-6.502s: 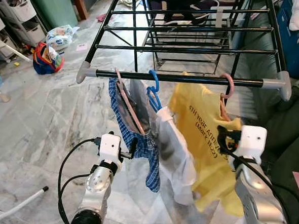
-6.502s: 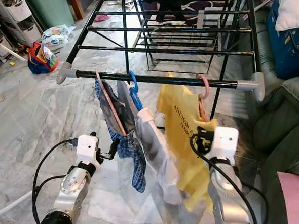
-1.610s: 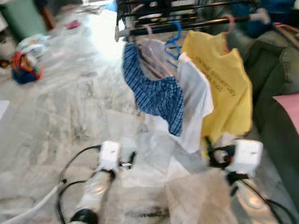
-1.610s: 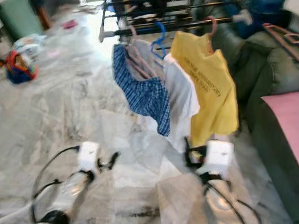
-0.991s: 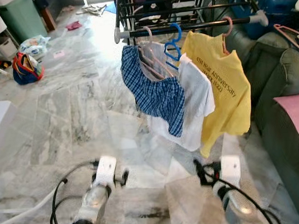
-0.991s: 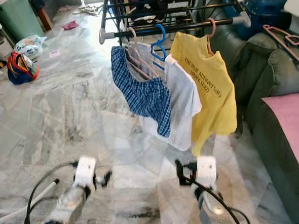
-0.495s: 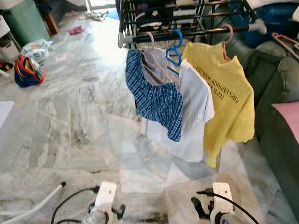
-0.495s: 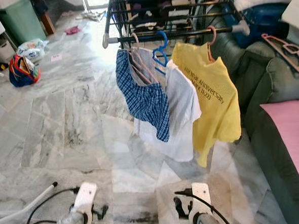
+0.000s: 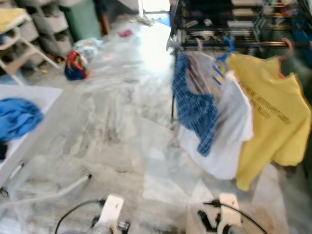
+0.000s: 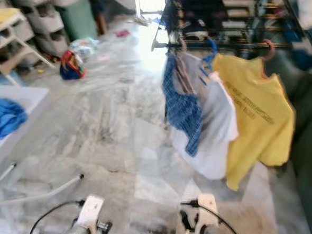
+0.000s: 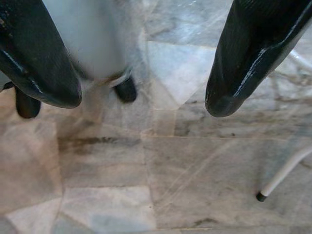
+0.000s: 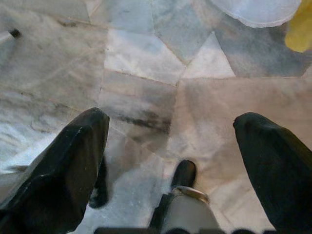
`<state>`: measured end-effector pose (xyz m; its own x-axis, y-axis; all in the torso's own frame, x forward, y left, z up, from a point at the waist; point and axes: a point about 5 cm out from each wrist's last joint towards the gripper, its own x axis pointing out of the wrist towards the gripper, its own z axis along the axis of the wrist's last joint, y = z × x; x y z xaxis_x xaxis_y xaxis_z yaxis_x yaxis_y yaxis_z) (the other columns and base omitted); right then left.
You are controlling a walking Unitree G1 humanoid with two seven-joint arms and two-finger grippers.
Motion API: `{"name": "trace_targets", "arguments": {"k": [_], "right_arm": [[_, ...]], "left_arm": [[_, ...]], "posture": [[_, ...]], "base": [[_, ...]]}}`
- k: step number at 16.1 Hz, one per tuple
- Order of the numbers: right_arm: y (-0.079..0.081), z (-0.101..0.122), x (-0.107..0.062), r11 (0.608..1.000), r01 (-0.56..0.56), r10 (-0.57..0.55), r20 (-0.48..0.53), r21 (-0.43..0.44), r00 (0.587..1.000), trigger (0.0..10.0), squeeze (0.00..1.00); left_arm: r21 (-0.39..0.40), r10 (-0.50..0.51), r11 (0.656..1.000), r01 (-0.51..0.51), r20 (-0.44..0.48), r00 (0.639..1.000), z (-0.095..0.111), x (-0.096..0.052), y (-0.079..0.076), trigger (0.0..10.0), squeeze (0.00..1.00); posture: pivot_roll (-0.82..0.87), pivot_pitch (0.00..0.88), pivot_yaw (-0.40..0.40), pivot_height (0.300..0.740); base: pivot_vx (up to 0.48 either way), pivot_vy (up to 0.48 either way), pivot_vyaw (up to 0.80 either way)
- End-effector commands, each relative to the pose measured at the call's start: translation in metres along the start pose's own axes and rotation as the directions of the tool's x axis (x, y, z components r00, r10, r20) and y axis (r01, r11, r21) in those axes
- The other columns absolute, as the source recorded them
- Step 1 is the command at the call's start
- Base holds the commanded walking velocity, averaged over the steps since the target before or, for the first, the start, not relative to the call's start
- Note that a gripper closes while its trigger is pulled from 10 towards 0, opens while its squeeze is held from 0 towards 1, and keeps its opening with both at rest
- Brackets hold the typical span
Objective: Hang hanger
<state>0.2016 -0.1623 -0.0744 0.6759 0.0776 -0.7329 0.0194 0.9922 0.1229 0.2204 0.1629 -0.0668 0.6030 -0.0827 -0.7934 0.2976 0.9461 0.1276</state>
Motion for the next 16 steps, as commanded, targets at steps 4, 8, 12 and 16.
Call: {"name": "trace_targets", "arguments": {"k": [4,8,12,16], "right_arm": [[-0.002,0.0,0.0,1.0,0.006,-0.006,-0.006,0.016,1.0,10.0,0.0],[-0.014,-0.006,-0.003,0.992,0.096,-0.094,-0.033,0.075,0.995,10.0,0.0],[-0.029,-0.008,-0.006,0.974,0.164,-0.159,-0.048,0.153,0.986,10.0,0.0],[-0.036,-0.001,-0.006,0.961,0.191,-0.188,-0.034,0.201,0.982,10.0,0.0]], "left_arm": [[0.003,0.022,1.0,-0.022,-0.029,0.999,-0.007,-0.001,0.005,10.0,0.0],[-0.072,0.037,0.997,-0.04,-0.041,0.998,-0.008,-0.002,0.009,10.0,0.0],[-0.171,0.027,0.985,-0.03,-0.022,0.999,0.002,0.0,0.011,10.0,0.0],[-0.189,0.021,0.982,-0.019,0.009,1.0,0.015,0.001,0.011,10.0,0.0]], "posture": [[-0.09,0.038,0.047,0.74],[-0.09,0.035,0.047,0.74],[-0.08,0.034,0.038,0.74],[-0.08,0.036,0.041,0.74]], "base": [[0.0,0.0,0.63],[0.0,0.0,0.0],[0.0,0.0,0.0],[0.0,0.0,0.0]]}}
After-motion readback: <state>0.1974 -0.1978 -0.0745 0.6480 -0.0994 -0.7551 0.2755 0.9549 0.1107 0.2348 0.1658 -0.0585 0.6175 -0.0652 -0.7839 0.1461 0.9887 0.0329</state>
